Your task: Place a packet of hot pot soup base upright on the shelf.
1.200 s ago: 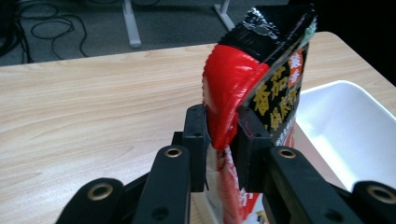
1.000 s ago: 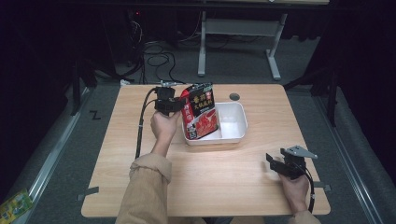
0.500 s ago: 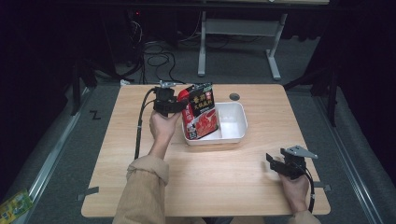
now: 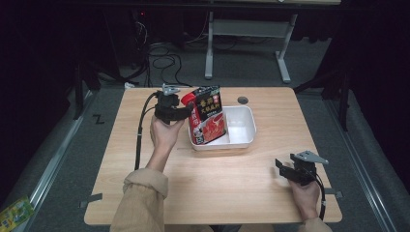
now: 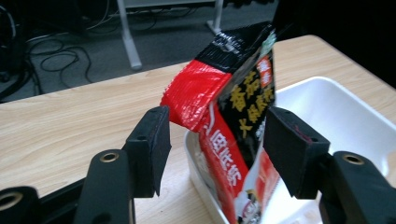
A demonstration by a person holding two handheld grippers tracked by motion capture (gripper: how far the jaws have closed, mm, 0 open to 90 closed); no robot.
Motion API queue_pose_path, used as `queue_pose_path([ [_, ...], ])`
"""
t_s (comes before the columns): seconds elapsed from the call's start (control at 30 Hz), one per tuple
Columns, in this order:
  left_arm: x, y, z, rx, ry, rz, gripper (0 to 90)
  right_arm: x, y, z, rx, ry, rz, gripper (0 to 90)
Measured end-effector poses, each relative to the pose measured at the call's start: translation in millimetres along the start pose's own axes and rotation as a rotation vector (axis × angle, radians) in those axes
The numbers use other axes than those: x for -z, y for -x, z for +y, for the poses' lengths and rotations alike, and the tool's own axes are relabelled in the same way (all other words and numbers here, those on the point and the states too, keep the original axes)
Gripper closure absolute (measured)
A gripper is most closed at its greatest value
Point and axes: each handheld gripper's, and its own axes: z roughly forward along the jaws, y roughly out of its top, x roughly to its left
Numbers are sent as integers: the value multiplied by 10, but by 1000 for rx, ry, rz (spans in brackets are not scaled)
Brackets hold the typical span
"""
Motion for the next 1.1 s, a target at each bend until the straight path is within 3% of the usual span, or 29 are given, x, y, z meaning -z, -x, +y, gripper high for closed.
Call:
queue_pose_path([
  [0.17,113,-38,-68,21,22,-17,416,0,-6,0,-3,-2,-1,326],
  [0.2,150,-52,-108,42,37,-35,414,-3,-7,0,-3,-1,1,326],
  [0.57,438,-70,-202,44,87,-41,406,-2,-6,1,-4,-2,0,326],
  [1.1,682,-139,-420,57,96,-42,404,-9,-5,2,5,-2,1,327],
])
